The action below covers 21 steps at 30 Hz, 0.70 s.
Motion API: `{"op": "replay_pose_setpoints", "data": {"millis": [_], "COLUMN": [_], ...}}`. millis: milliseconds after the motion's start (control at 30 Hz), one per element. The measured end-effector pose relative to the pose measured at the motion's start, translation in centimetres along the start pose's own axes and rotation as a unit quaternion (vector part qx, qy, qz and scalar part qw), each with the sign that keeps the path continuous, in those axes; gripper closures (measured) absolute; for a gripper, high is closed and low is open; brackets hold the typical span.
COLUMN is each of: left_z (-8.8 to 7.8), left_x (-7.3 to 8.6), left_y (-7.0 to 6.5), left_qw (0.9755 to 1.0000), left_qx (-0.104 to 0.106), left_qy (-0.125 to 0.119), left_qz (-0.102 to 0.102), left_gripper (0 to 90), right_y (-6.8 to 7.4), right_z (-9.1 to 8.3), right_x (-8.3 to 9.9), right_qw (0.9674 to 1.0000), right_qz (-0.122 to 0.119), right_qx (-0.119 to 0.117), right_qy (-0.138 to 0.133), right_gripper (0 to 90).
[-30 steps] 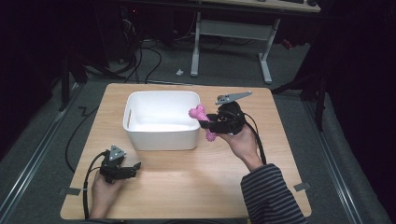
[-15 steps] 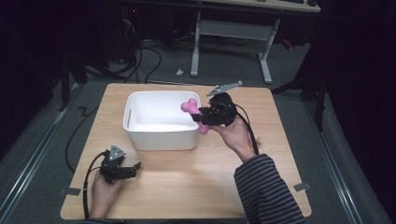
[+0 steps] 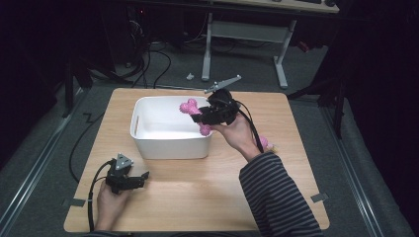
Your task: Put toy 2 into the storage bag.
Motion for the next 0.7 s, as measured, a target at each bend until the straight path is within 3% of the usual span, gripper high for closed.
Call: {"op": "replay_pose_setpoints", "data": {"millis": [100,133,200,300,400,700], "left_z": [0.0,0.0,0.0,0.0,0.0,0.0], "left_x": [0.0,0.0,0.0,0.0,0.0,0.0], "left_y": [0.0,0.0,0.2,0.0,0.0,0.0], "left_qw": [1.0,1.0,0.9999,1.0,1.0,1.0], "left_qx": [-0.002,-0.002,-0.01,0.001,-0.001,-0.004], "left_qy": [0.0,-0.001,-0.002,0.0,0.001,-0.001], "left_qz": [-0.002,-0.004,-0.011,0.003,0.002,-0.003], "left_gripper": [19.8,19.8,21.1,20.4,20.4,20.5], "right_y": [-0.6,-0.8,-1.3,-1.9,-1.7,-2.0], "right_z": [0.6,0.8,1.7,2.5,2.4,4.6], "right_x": [-0.5,-0.7,-0.6,-0.5,-0.7,-0.4], "right_qw": [0.9999,1.0,0.9988,0.9997,0.9997,0.9993], "right_qz": [0.007,0.006,0.034,0.018,0.025,0.023], "right_qx": [0.005,-0.003,-0.029,0.012,0.007,0.015], "right_qy": [0.007,-0.003,-0.017,0.013,-0.001,0.025], "right_gripper": [59.4,59.5,59.5,59.5,59.5,59.3]}}
Point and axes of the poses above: each handheld gripper's, and its own axes: z roughly forward along the jaws, x roughly out of its underside, y roughly to its left, the point moved 6 cm from there along z, roughly forward along the jaws
